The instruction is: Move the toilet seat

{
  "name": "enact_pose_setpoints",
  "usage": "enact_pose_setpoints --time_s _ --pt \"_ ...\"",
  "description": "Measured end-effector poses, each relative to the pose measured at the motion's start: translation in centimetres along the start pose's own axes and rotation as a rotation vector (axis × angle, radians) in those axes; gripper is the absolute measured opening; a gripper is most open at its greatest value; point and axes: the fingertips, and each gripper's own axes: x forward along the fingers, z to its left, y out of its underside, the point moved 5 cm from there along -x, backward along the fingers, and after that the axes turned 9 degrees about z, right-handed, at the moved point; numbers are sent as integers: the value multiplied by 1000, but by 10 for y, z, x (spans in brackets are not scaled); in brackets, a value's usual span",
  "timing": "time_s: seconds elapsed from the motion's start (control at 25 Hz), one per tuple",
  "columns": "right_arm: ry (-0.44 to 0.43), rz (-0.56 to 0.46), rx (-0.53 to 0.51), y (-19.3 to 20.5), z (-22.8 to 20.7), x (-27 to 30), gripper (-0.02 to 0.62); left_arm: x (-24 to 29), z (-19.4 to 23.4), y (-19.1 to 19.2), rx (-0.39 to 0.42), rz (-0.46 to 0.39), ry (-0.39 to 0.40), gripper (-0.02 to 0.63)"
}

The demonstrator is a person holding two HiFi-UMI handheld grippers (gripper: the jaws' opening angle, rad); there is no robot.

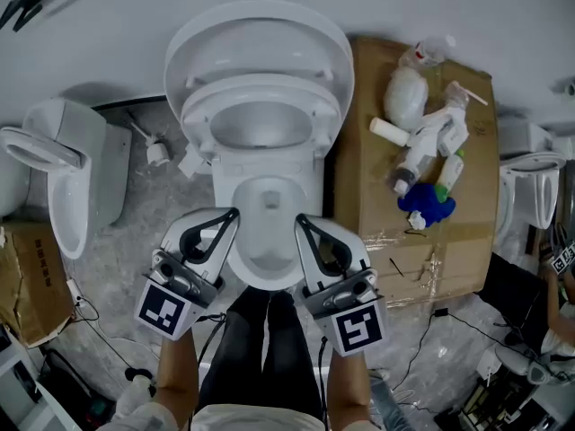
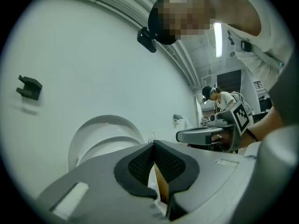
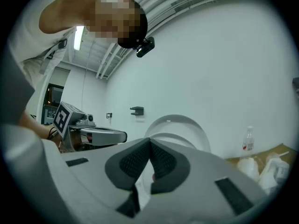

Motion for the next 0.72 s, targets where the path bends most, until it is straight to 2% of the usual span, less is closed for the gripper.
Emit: enact_pose_setpoints --time_s 0.32,0.72 --pt "-9 17 16 19 16 -10 0 -10 -14 23 -16 28 -5 -9" --pt "-3 24 3 15 28 -20 0 -23 -24 19 -17 13 -6 -9"
